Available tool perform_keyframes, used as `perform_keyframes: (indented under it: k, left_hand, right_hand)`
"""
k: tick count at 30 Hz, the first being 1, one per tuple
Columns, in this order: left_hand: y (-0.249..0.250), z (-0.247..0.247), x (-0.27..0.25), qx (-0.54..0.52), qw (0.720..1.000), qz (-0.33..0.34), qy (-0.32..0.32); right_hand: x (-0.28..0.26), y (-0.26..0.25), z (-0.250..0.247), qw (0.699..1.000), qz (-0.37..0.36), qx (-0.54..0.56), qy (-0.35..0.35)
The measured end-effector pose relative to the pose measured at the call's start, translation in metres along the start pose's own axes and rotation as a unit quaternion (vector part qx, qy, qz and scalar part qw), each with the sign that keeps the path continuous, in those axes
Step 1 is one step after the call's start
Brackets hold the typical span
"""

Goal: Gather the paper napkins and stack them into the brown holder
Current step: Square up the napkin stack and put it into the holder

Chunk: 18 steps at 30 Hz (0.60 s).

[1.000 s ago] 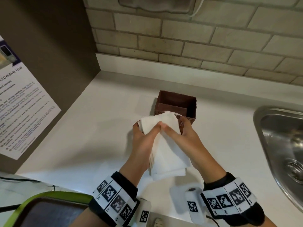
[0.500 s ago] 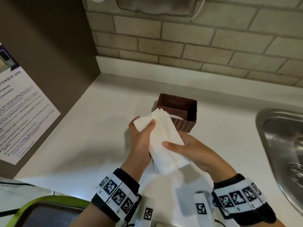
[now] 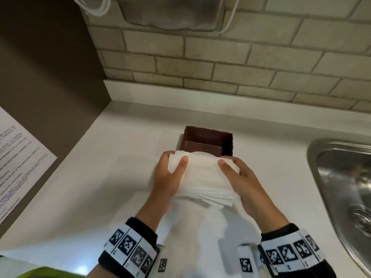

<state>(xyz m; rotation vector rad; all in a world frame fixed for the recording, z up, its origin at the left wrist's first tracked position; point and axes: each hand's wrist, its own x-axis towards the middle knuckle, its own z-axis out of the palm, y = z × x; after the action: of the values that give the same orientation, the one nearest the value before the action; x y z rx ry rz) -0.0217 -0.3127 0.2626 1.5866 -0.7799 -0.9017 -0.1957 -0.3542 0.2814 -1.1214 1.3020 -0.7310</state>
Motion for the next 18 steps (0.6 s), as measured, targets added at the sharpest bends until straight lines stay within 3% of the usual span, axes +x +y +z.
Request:
perform_keyframes:
  k: [3, 6, 9, 12, 18]
  left_hand:
    - [0.001, 0.008, 0.007, 0.013, 0.999, 0.017, 0.043]
    - [-0.001, 0.011, 0.023, 0.028, 0.997, 0.038, 0.055]
    - [0.011, 0.015, 0.044, 0.044, 0.997, 0.066, 0.011]
    - [0.031, 0.023, 0.076, 0.125, 0.987, 0.096, -0.030]
    - [0.044, 0.042, 0.115, 0.273, 0.945, 0.030, -0.176]
  right_hand:
    - [0.002, 0.011, 0.012, 1.000, -0.024, 0.014, 0.003]
    - [0.008, 0.003, 0.009, 0.995, -0.071, -0.062, -0.007]
    - [0.021, -0.025, -0.008, 0.986, -0.121, -0.114, -0.008]
    - [0.045, -0.055, -0.019, 0.968, -0.157, -0.194, -0.020]
    - [0.101, -0.058, -0.012, 0.886, -0.101, -0.452, -0.026]
